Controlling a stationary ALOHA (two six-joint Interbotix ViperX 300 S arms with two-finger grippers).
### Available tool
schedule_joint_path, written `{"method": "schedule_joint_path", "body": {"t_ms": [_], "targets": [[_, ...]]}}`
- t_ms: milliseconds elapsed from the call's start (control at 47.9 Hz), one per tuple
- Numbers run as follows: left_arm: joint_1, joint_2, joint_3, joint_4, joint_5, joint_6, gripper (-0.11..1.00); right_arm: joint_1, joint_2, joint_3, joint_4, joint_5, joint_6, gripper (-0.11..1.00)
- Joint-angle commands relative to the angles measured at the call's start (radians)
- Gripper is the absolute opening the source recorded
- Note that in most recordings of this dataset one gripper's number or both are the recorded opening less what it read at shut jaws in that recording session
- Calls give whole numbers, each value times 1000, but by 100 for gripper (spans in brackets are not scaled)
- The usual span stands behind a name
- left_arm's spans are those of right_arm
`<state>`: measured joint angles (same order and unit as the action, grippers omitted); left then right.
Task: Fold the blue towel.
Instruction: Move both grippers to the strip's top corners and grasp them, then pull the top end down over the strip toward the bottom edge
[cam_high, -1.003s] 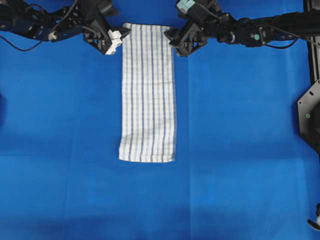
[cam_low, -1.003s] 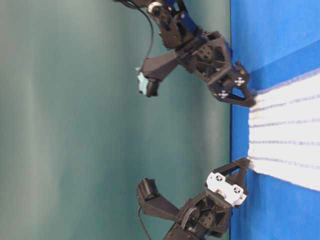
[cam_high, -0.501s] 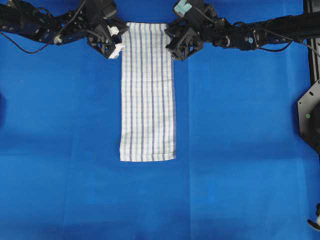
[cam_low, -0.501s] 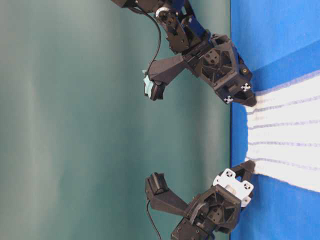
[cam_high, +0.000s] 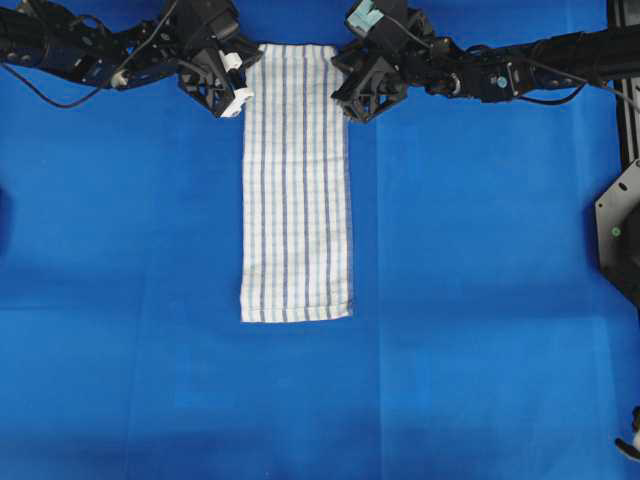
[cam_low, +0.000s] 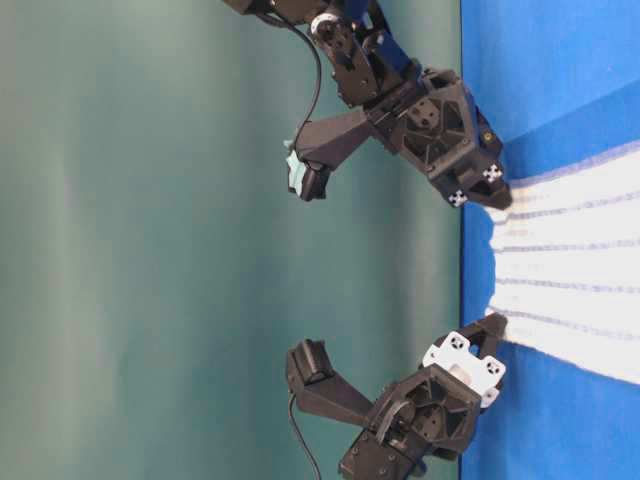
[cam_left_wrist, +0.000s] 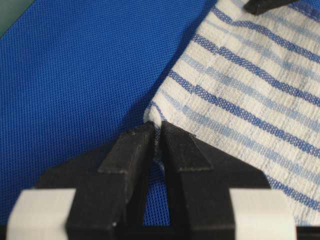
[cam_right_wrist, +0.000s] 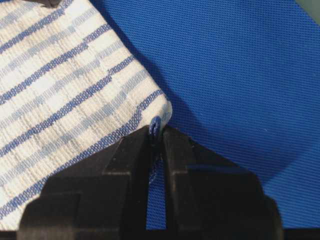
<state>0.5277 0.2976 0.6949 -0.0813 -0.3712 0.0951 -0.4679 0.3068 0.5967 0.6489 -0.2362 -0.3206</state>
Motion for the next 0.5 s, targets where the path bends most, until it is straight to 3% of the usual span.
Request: {"method": "schedule_joint_path", "body": {"t_ms": [0,480], "targets": [[-3,-63,-14,2,0,5,5,-5,-60,2,3,-6,-2,8],[-23,-107,0,2,12,8,5,0,-104,15,2,3,-5,8]]}}
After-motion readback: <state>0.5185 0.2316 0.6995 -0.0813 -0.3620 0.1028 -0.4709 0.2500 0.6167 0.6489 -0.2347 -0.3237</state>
